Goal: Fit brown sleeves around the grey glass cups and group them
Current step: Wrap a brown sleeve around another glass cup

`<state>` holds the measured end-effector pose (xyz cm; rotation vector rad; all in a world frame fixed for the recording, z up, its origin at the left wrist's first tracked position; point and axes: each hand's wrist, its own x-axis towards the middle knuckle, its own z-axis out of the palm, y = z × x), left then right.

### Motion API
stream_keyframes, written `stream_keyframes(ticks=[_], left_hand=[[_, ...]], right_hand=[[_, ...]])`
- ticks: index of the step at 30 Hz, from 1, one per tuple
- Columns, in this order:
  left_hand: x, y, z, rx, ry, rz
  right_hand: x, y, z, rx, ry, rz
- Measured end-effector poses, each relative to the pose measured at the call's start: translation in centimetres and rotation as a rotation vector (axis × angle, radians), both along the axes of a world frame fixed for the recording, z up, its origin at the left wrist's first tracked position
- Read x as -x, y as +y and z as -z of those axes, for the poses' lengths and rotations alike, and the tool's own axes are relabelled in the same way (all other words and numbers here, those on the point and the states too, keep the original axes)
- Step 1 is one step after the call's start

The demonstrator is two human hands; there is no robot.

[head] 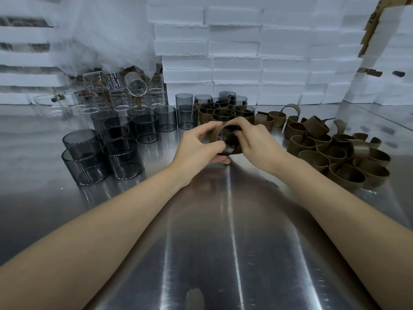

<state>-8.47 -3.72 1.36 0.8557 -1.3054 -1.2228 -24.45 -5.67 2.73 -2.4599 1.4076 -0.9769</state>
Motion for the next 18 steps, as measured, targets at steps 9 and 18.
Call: stream_keyframes(ticks=[9, 18], left_hand=[[-0.8, -0.4, -0.2, -0.085, 0.052, 0.028], [-0.9, -0.4, -0.1, -0.085, 0.139, 0.141]], right_hand=[[-0.2, -0.3, 0.6, 0.069, -0.191, 0.066], [-1.6, 0.0, 1.0, -0.717, -1.008, -0.288]])
